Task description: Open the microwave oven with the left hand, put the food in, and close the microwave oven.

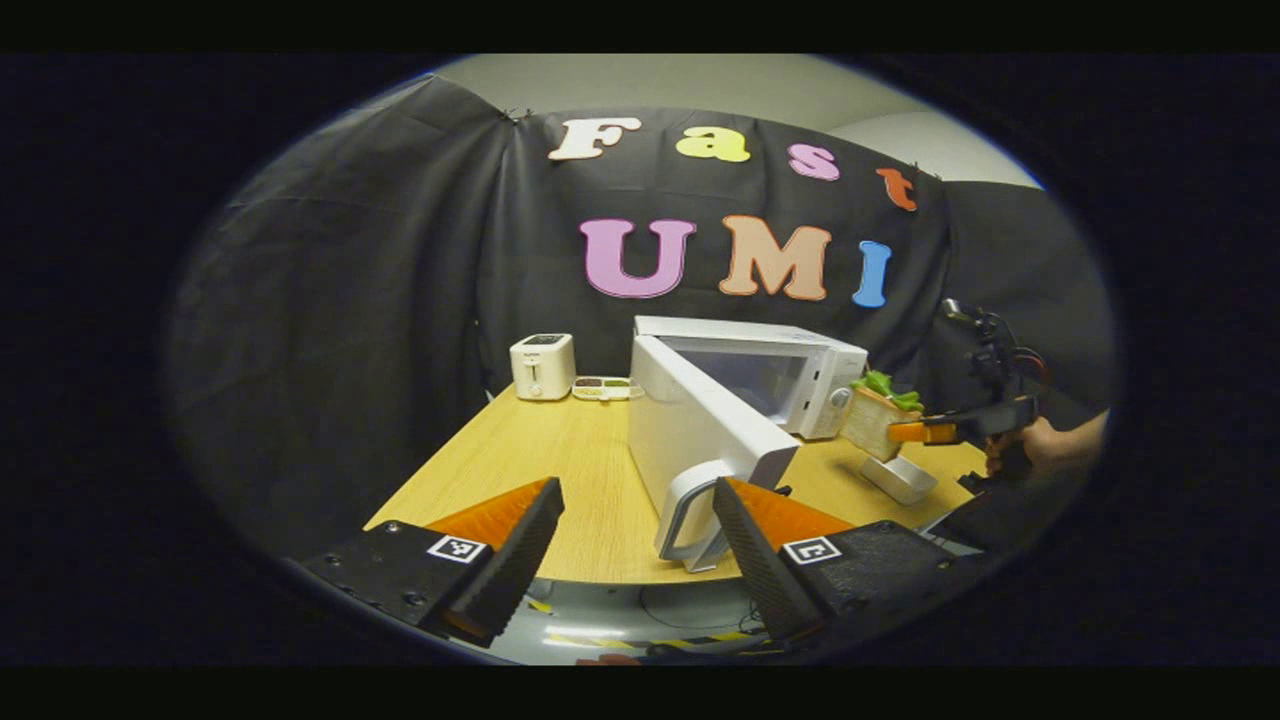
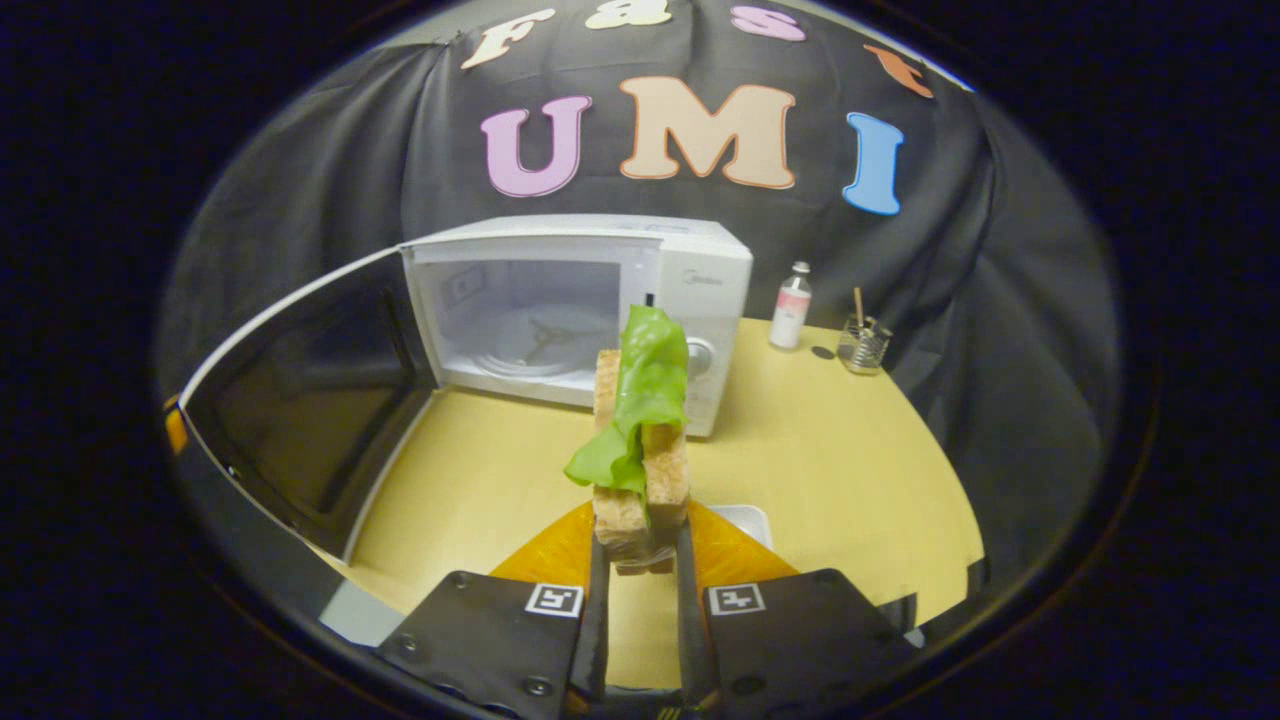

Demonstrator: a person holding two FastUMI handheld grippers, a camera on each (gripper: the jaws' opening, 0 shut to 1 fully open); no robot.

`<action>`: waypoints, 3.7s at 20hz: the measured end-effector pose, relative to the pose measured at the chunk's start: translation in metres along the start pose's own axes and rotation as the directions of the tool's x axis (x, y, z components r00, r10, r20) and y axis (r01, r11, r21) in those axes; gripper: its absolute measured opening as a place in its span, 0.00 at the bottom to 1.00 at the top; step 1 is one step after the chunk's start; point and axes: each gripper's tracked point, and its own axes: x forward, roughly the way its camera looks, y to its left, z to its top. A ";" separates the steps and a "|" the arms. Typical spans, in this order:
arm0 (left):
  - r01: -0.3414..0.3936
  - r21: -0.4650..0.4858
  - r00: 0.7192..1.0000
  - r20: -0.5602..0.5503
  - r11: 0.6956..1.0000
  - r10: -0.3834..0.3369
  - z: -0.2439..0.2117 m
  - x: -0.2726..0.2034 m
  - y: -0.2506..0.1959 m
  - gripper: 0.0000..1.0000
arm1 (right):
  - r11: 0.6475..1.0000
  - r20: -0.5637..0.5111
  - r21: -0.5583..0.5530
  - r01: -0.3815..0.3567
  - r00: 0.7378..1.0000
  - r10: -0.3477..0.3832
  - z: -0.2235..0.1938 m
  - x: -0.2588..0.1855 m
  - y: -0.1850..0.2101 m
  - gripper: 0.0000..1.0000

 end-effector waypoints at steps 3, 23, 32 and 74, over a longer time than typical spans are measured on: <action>0.011 -0.023 1.000 -0.008 1.000 -0.011 -0.005 -0.003 0.005 0.92 | 0.989 -0.038 0.133 -0.072 0.996 0.078 0.014 0.020 0.044 0.31; -0.183 -0.126 0.983 -0.042 0.975 0.179 -0.032 -0.037 0.092 0.92 | 0.108 -0.023 0.994 0.010 0.993 0.119 0.087 0.222 0.160 0.29; -0.236 -0.097 0.971 -0.066 0.967 0.230 -0.032 -0.047 0.105 0.92 | 0.043 0.035 0.998 -0.036 0.999 0.024 0.094 0.263 0.161 0.29; -0.144 -0.067 0.978 -0.162 0.987 0.132 -0.043 0.037 0.036 0.20 | 0.938 0.295 0.284 -0.198 0.949 0.111 0.122 0.008 0.041 0.87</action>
